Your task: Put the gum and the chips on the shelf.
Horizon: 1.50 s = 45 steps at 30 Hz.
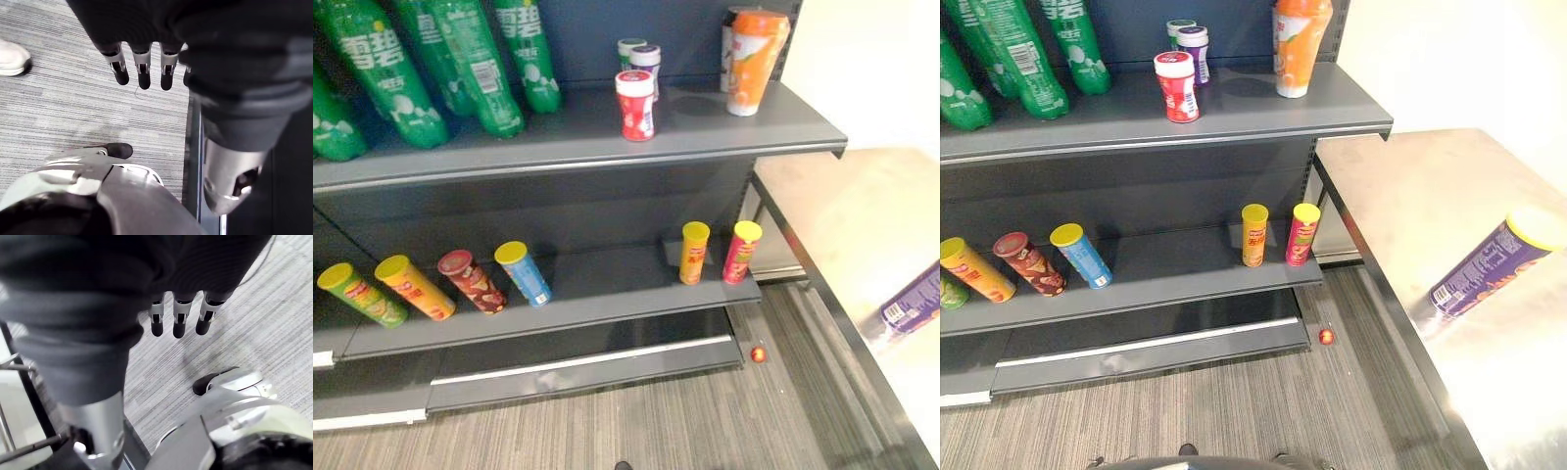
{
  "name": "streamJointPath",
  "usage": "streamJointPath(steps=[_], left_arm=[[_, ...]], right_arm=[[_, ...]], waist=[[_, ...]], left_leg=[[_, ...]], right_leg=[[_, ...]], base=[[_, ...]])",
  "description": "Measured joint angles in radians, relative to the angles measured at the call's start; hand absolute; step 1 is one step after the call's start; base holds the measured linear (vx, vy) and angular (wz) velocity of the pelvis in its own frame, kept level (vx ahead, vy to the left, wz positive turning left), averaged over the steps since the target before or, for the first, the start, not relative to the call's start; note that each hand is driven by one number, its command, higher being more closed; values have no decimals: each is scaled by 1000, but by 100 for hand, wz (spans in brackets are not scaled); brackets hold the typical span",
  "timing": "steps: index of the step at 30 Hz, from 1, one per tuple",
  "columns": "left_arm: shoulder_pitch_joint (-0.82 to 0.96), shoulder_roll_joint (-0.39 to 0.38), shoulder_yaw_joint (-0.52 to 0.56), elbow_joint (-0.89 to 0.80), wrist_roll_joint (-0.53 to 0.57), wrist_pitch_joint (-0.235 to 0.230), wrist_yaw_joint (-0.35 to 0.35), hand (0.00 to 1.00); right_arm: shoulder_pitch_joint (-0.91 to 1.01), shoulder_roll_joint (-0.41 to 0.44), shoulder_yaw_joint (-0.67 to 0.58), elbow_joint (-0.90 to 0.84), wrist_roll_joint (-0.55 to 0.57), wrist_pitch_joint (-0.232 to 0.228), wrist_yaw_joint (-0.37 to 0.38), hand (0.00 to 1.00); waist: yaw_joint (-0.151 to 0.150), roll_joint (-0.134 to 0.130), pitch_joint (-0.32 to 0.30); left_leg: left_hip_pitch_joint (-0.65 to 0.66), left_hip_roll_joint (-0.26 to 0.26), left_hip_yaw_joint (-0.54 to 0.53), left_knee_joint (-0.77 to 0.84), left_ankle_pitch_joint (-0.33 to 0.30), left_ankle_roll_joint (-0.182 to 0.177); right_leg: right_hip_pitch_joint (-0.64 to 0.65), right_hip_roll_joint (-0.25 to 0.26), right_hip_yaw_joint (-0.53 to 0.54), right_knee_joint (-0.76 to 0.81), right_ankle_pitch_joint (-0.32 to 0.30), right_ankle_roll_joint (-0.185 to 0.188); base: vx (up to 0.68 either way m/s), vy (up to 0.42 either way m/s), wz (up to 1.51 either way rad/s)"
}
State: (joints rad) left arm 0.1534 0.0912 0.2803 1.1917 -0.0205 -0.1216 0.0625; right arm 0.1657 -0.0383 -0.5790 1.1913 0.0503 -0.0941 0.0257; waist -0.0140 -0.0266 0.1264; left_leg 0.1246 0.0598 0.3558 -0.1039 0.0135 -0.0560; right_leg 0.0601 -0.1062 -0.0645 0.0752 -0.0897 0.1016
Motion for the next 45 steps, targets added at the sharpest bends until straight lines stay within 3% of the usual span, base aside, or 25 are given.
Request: streamJointPath(steps=[2,3,4,5,7,9,10,11,13,15,18,22,26,27,29,31,32,34,35,37,38,40,41,42,45], left_arm=[[-1,0,1,1,0,0,-1,0],[-8,1,4,0,0,0,-1,0],[-12,0,9,-1,0,-1,-1,0],[-15,-2,28,-10,0,-1,-1,0],[-14,0,44,-22,1,-1,0,0],[-29,-1,57,-19,0,0,-1,0],[-34,7,60,-19,0,1,-3,0],[-33,15,60,-18,-1,1,-5,0],[-49,23,59,-7,-6,4,-10,0],[-82,0,33,-9,-11,1,-13,0],[-106,-27,7,-18,-18,0,-23,0],[-113,-49,2,-33,-41,0,-26,0],[-112,-50,24,-52,-46,0,-27,0],[-111,-48,52,-50,-49,0,-25,0],[-113,-45,76,-51,-53,0,-24,0],[-113,-56,76,-49,-55,-1,-21,0],[-113,-63,73,-49,-55,-1,-21,0],[-113,-90,63,-51,-79,-7,-18,0],[-112,-90,60,-51,-87,-7,-17,0],[-110,-88,60,-51,-92,-8,-10,0],[-110,-90,60,-51,-92,-8,-7,0],[-110,-87,61,-50,-92,-8,-4,0],[-111,-86,60,-52,-92,-9,-3,0],[-114,-79,60,-57,-92,-10,-3,0],[-106,-65,59,-56,-92,-6,-2,0]], right_arm=[[1,12,-34,-10,13,-1,-1,0],[3,22,-63,-21,30,1,-4,0],[3,30,-78,-29,35,2,-7,0],[4,46,-95,-47,44,2,-15,0],[22,76,-103,-50,49,3,-24,0],[30,81,-94,-46,63,3,-29,0],[29,79,-78,-41,65,2,-32,0],[26,79,-74,-35,65,1,-32,0],[-1,65,-60,-23,64,2,-34,0],[-31,33,-48,-17,64,2,-38,0],[-61,12,-41,-19,64,0,-38,0],[-67,13,-40,-18,64,-1,-37,0],[-69,15,-41,-17,65,-2,-38,0],[-73,17,-27,-13,66,-2,-37,0],[-81,13,-3,-5,67,-4,-38,0],[-86,-3,-4,-5,70,-7,-39,0],[-85,-11,-4,-5,71,-7,-41,0],[-91,-38,-5,4,89,-7,-47,0],[-94,-40,-5,4,94,-7,-51,0],[-109,-40,-9,3,109,-14,-57,0],[-118,-40,-14,3,115,-19,-60,0],[-125,-36,-30,3,125,-20,-61,0],[-125,-27,-45,4,126,-19,-61,0],[-126,-16,-45,5,126,-18,-60,0],[-120,-9,-89,4,128,-18,-60,0]], waist=[[-9,-4,6],[-9,-6,25],[-7,4,30],[-7,-3,52],[-9,-6,64],[-9,-6,58],[-7,-18,53],[-6,-30,45],[-10,-35,46],[-10,9,51],[-11,42,34],[-13,37,38],[-11,20,45],[-10,-1,44],[-10,-4,47],[-12,30,54],[-13,32,56],[-13,60,57],[-12,60,57],[-12,62,57],[-12,67,54],[-12,74,44],[-12,64,45],[-8,48,55],[-11,51,55]], left_leg=[[4,2,64,0,-13,1],[7,5,122,0,-22,8],[11,10,146,0,-23,12],[19,12,187,0,-28,23],[27,43,288,1,-39,27],[19,96,345,27,-52,9],[20,118,388,54,-59,-2],[20,118,412,65,-59,-7],[22,136,467,98,-54,-17],[54,150,527,106,-50,-20],[73,146,576,104,-46,-28],[91,146,604,106,-34,-47],[92,163,639,151,-32,-52],[75,189,654,241,-37,-58],[47,257,654,417,-45,-66],[12,338,602,591,-46,-64],[-7,340,556,605,-68,-63],[-53,242,325,498,-144,-69],[-53,213,285,441,-150,-68],[-55,165,201,291,-130,-61],[-75,153,149,220,-74,-54],[-78,135,103,189,-85,-65],[-77,118,103,170,-111,-56],[-75,99,112,167,-113,-51],[-42,64,113,149,-120,-41]], right_leg=[[-36,1,57,16,8,13],[-67,0,53,19,30,40],[-77,-11,24,19,38,41],[-87,-43,-79,31,30,18],[-109,-149,-423,133,-5,-53],[-101,-186,-609,223,-15,-70],[-87,-203,-698,252,12,-95],[-78,-218,-725,258,68,-117],[-87,-204,-756,240,63,-106],[-87,-174,-753,220,62,-107],[-71,-131,-727,111,64,-103],[-33,-77,-692,-25,95,-60],[-28,-57,-657,-77,113,-61],[-41,-64,-632,-80,107,-58],[-47,-66,-593,-90,99,-63],[-45,-47,-532,-88,104,-90],[-48,-46,-522,-89,105,-94],[-63,-64,-467,-80,109,-89],[-64,-68,-448,-81,111,-85],[-68,-66,-412,-90,121,-69],[-75,-57,-392,-97,130,-53],[-72,-53,-365,-137,157,-16],[-68,-55,-359,-171,186,-6],[-67,-65,-347,-183,209,-3],[-47,-92,-337,-183,219,11]], base=[[-19,76,-105],[-55,54,-112],[-88,58,-120],[-93,65,-108],[-36,64,-127],[65,-38,-119],[110,-75,-120],[161,-112,-117],[119,-139,-88],[72,-131,-76],[23,-113,-59],[-29,-49,-33],[-68,-28,-28],[-65,-45,-59],[-57,-38,-69],[0,19,-74],[42,61,-66],[40,94,-62],[15,167,-67],[-10,151,-60],[-7,197,-49],[31,214,-27],[73,179,-5],[75,214,-2],[47,140,-3]])
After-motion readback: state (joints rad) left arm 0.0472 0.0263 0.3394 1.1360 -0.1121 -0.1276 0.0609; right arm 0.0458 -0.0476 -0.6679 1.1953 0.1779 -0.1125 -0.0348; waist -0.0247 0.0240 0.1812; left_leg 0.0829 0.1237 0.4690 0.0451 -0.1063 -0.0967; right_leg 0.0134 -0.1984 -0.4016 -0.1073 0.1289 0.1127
